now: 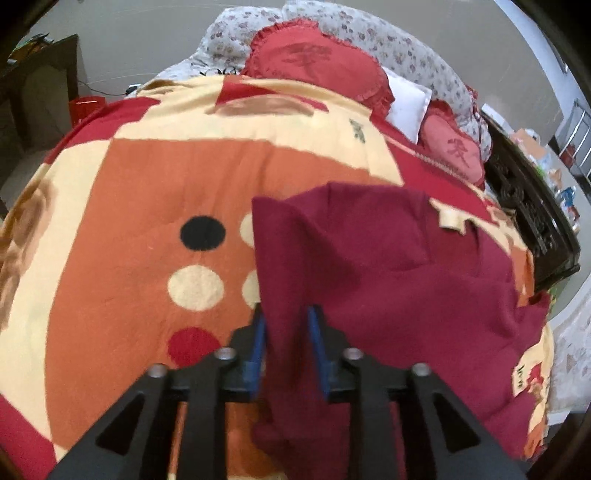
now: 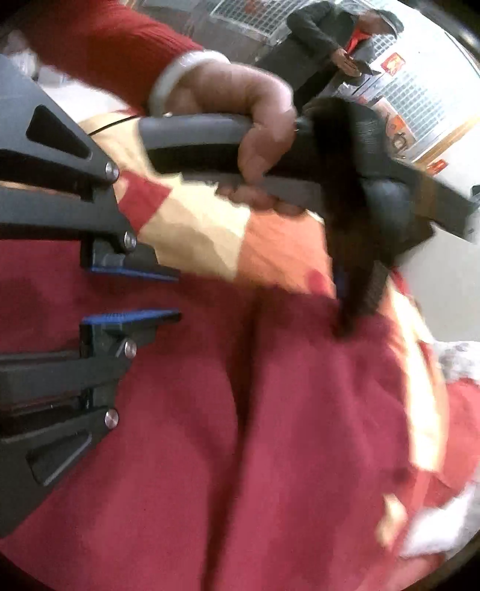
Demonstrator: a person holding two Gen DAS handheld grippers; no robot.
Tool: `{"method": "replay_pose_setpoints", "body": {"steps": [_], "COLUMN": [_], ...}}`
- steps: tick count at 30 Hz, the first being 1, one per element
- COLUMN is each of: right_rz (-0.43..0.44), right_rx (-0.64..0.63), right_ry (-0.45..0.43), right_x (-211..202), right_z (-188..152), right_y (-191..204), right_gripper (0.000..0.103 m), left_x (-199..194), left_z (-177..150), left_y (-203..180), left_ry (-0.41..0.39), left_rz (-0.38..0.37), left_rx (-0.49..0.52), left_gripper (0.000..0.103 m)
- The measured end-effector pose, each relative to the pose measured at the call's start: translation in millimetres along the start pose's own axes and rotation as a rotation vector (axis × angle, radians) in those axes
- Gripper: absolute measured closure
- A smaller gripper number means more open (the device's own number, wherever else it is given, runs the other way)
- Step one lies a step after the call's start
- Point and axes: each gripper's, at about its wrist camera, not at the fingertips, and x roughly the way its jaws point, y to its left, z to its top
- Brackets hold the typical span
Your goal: Fold small clothes
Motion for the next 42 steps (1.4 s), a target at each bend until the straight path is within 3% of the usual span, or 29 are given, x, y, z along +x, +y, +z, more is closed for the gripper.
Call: {"method": "replay_pose_setpoints", "body": {"steps": [2,4,7,9,10,13,17,23,30,34,35,37,42], "right_rz": [-0.098,-0.239,-0.392,-0.379,-0.32,-0.266,-0.4,-0.607,-0.558,-0.522,-0.52,-0.547,-0.593], "right_rx": [0.014,0.063,0.181,0.25,0.279,0.32,0.405,0.642,0.911,0.967,0.958,0.913,0.644], "right_ry": [-0.045,-0.073,-0.022,0.029,0.0,-0.061,-0.219,-0.31,-0.409,-0.481,-0.477,-0.463,-0.554], "right_x": [-30,-53,-68,-70,-81,-111,-174,-231,-238,-227,-229,-237,-287], "right_z": [-6,-11,-25,-38,-43,-42,-44,-80,-96,-92,-93,-83,-37], "right_y": [-30,-74,-135,-161,-169,-175,-223,-321,-406,-432,-435,-432,-364], "right_gripper": [0.056,0.054,0.052,0.052,0.052,0.052,0.047,0.043,0.042,0.045,0.059,0.069,0.07], "left_x": [-18,-29,-37,-33,-28,-7,20,17,-3,-9,-11,-15,-29], "left_z": [-2,-5,-17,-24,-29,-42,-53,-54,-49,-50,-51,-51,-45], "left_y": [-5,-13,-37,-51,-59,-75,-88,-88,-82,-79,-76,-69,-53], "left_ry": [-0.063,-0.105,-0.118,-0.107,-0.095,-0.034,0.061,0.035,0.003,0.011,0.011,0.002,-0.06], "left_rz": [0.015,0.014,-0.005,-0.027,-0.038,-0.032,-0.013,-0.005,0.016,0.041,0.043,0.045,0.057], "left_rx": [-0.001,0.012,0.05,0.063,0.07,0.094,0.12,0.078,0.052,0.06,0.053,0.039,0.008], "left_gripper": [0.05,0.042,0.04,0.039,0.039,0.038,0.038,0.038,0.038,0.038,0.038,0.038,0.038]}}
